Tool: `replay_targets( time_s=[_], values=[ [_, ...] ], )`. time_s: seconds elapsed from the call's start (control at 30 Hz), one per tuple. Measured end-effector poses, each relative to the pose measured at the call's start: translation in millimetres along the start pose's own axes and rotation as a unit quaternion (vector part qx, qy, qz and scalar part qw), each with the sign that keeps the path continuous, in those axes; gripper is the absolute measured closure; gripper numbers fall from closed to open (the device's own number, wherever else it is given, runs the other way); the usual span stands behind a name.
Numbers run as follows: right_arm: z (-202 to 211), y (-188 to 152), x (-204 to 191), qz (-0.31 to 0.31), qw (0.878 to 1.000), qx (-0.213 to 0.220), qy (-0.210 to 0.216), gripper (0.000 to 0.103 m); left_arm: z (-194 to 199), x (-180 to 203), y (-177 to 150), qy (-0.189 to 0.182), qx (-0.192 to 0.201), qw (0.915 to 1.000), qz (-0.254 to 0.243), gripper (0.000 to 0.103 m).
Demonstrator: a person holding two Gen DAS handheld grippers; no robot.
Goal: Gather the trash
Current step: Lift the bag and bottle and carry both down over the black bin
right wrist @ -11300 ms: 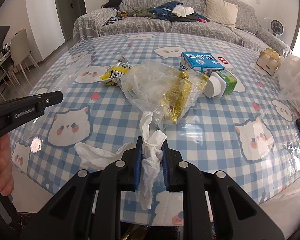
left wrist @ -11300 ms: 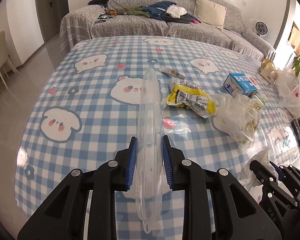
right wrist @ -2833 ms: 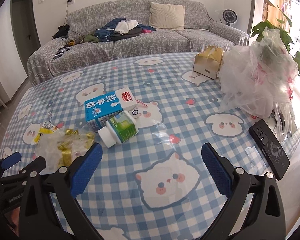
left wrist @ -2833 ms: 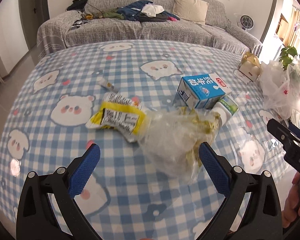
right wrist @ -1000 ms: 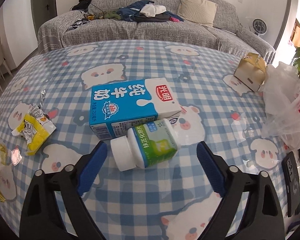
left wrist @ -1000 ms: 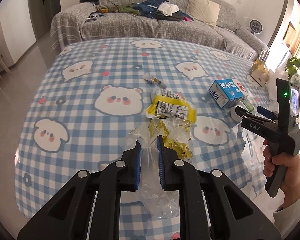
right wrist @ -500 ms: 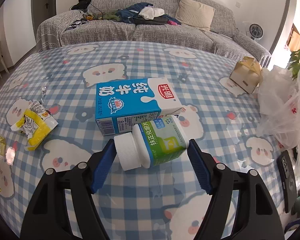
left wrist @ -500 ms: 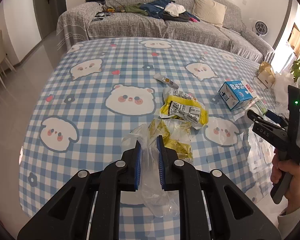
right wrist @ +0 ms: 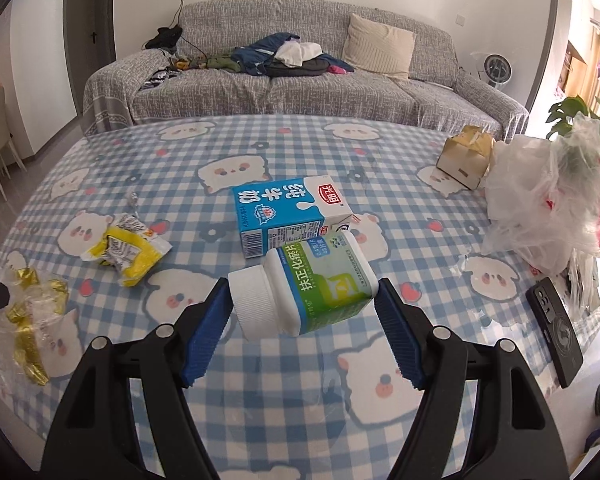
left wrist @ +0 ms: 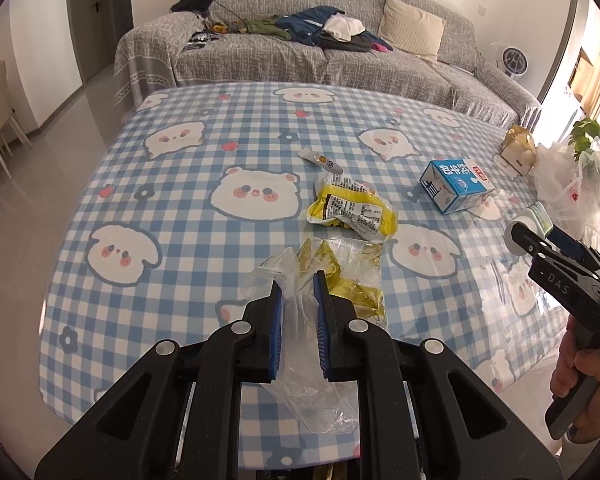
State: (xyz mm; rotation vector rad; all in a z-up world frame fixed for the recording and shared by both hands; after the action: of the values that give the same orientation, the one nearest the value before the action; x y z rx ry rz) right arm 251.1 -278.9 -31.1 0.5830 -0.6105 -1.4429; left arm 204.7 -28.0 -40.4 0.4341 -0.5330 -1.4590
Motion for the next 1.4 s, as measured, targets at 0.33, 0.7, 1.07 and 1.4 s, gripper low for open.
replay_targets(
  time_s=[0.33,0.7,1.07,1.4],
  values=[
    [50.5,-19.7,-5.8,-0.014,1.000,0.020,0.006,0.033,36.8,1.4,-26.6,-0.015,0.016,0.9997,0.006,0.090],
    [85.0,-64.0,-18.4,-0.011,1.000,0.021,0.018,0.033,64.5,4.9,-78.6,-0.029,0.015,0.9995,0.003,0.090],
    [95.2,-120.1,-33.6,-0.002,1.000,-0.003,0.027,0.033,68.6,0.9,-132.0,-0.029,-0.002,0.9996,0.006,0.090],
    [102.7,-152.9,-52.9,0.008,0.999,-0.018,0.038,0.033,77.4,1.5,-158.4,-0.029,-0.006,0.9995,0.008,0.090]
  ],
)
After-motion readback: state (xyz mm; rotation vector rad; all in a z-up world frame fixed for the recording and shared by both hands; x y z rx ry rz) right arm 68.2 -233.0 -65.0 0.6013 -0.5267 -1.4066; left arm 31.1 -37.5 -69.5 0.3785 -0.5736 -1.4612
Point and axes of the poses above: each gripper's, at about its wrist camera, not at the fingertips, and z roughly against the way its jaws point, x to its right, y to its top, the point moved 8 cm from there along -z, roughly the way its jaws point, and after that the axes turned 1 degree about y, right-handed, at the moved point
